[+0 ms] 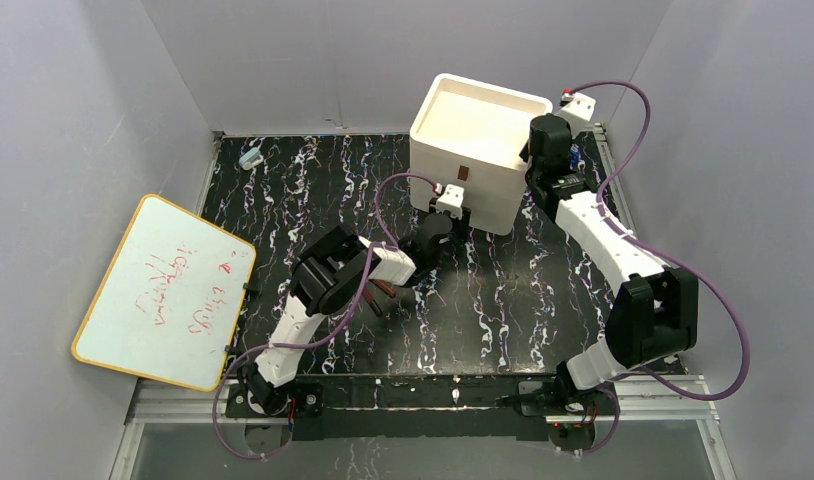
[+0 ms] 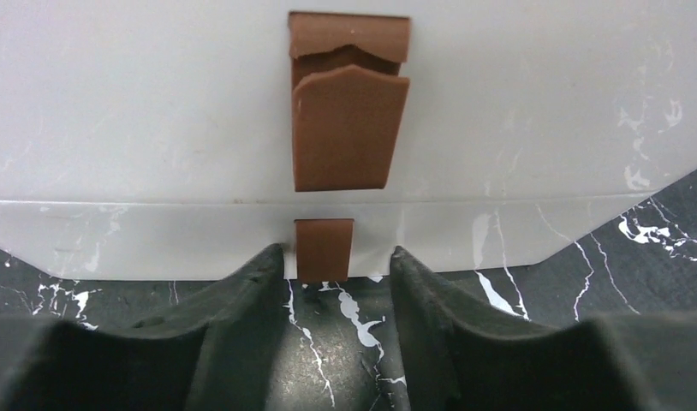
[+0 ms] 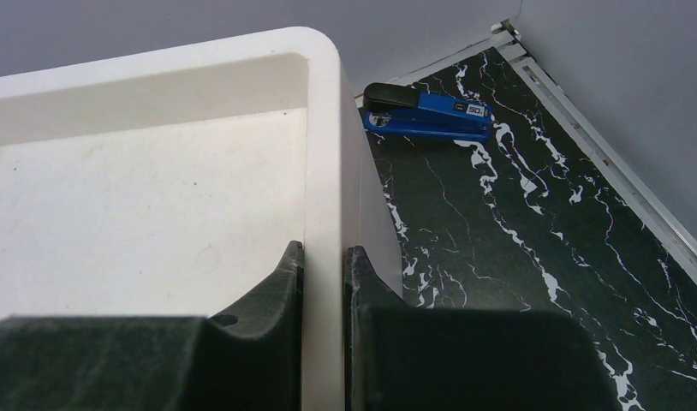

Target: Organize the makeup

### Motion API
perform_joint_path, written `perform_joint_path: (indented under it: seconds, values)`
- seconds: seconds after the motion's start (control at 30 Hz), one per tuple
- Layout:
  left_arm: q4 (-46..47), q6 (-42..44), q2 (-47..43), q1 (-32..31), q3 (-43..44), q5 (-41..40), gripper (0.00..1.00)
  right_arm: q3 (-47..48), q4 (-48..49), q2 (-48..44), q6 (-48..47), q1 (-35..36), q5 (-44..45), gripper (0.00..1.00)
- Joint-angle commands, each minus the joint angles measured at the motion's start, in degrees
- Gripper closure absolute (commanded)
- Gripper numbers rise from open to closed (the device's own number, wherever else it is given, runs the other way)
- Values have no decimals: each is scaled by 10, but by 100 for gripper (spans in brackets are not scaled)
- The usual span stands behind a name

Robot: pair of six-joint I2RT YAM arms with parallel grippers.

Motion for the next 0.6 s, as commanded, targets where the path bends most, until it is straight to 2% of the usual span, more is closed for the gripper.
perform_joint_path:
  seconds: [0.0, 0.1, 0.2, 0.37, 0.57]
  values:
    - [39, 9, -48, 9, 12, -1, 61, -60, -260, 73, -7, 44, -140, 99]
    - [37, 14, -38, 9, 25, 5, 78, -58, -262, 74, -8, 44, -140, 99]
    - [32, 15, -30, 9, 34, 5, 99, -56, -263, 73, -10, 44, -140, 99]
    - [32, 12, -44, 9, 20, 7, 100, -59, -261, 76, -10, 45, -140, 99]
    - [40, -8, -93, 7, -63, 9, 100, -56, -263, 80, -8, 45, -134, 99]
